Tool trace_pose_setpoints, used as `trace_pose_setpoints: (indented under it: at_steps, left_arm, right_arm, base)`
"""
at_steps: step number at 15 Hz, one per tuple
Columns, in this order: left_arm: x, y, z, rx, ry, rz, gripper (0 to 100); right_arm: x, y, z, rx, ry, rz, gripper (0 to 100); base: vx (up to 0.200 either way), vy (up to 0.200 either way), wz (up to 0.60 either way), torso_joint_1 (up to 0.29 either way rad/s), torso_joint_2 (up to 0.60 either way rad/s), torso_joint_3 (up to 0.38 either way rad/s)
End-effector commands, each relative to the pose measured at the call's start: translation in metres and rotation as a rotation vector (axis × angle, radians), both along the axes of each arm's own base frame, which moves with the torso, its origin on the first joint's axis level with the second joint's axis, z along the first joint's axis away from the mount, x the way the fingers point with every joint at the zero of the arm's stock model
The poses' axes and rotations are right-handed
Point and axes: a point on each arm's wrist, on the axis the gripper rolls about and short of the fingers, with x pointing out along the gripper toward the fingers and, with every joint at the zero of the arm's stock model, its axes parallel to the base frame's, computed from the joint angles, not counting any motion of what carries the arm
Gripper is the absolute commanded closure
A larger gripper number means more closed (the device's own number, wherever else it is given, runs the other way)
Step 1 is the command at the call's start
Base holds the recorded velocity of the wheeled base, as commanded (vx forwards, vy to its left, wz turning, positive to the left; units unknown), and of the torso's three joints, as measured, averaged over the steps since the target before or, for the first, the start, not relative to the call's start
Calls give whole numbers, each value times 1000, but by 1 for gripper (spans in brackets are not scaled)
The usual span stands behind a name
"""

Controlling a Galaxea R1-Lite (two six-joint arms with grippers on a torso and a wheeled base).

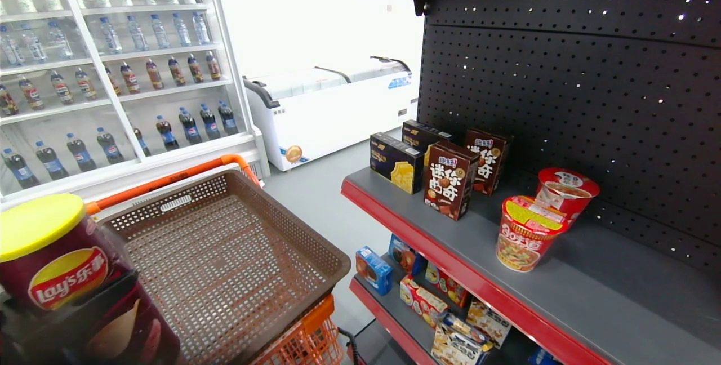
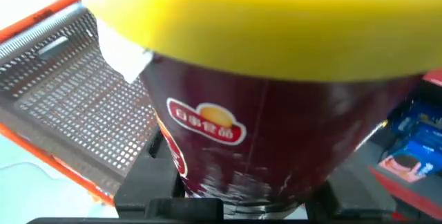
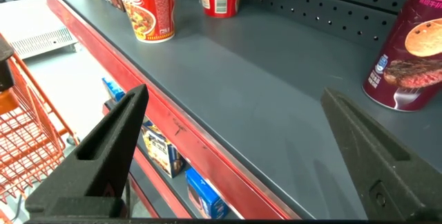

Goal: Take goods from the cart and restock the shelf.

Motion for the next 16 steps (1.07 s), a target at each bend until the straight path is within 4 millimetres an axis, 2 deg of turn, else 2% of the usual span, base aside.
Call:
trace_pose_setpoints:
  at_steps: [1,3,11,16]
  left_arm:
    - [-22,3,2,-17,-90,11,100]
    - [-29,3,5,-34,-125,9,100]
    - [-27,2,3,-36,-112,-1,100]
    - [-27,3,-1,-37,-93,1,100]
  right_arm:
    - [0,0,0,0,1,0,0]
    - [0,0,0,0,1,0,0]
    - [0,0,0,-2,1,1,0]
    - [0,0,0,-1,1,3,0]
  base:
    - [0,0,0,0,0,0]
    - [0,0,0,0,0,0]
    - [0,0,0,0,0,0]
    - [0,0,-600,-1,2,5]
